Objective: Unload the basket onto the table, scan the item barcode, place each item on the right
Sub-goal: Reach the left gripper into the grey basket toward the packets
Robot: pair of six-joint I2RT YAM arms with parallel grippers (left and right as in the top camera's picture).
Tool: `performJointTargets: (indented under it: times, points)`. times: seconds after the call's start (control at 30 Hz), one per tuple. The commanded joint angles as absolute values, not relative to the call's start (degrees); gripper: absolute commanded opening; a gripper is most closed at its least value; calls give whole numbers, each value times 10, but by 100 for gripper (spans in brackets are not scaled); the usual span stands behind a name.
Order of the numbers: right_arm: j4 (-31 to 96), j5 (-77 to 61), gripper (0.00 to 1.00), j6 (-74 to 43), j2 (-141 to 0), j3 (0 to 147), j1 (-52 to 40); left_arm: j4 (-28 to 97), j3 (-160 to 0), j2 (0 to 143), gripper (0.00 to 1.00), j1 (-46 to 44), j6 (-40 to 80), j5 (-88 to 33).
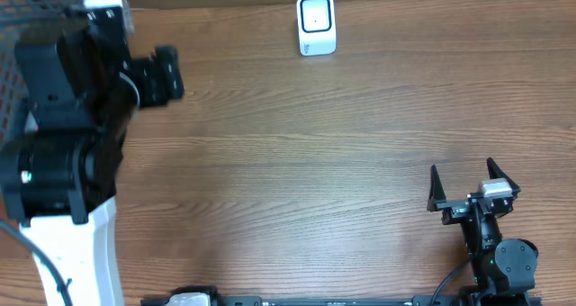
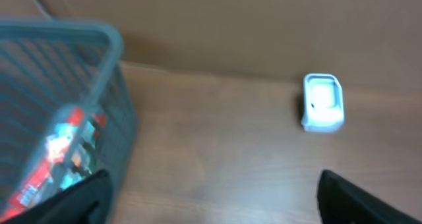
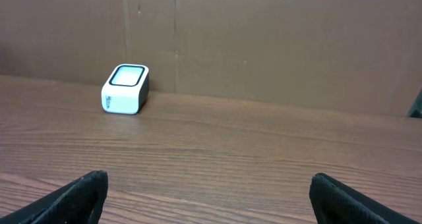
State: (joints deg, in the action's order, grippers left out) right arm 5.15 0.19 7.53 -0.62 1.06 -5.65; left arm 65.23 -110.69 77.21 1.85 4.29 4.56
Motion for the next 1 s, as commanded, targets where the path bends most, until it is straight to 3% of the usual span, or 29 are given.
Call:
performJointTargets:
  times: [0.0, 0.33, 0.97]
  points:
    - [48, -1, 100, 76, -2, 4, -54, 604, -1124, 783, 96, 16, 45, 132]
    - [48, -1, 100, 76, -2, 4, -54, 526, -1124, 787, 100, 53, 45, 156]
    - [48, -1, 100, 76, -2, 4, -54, 580, -1124, 899, 100, 197, 54, 89]
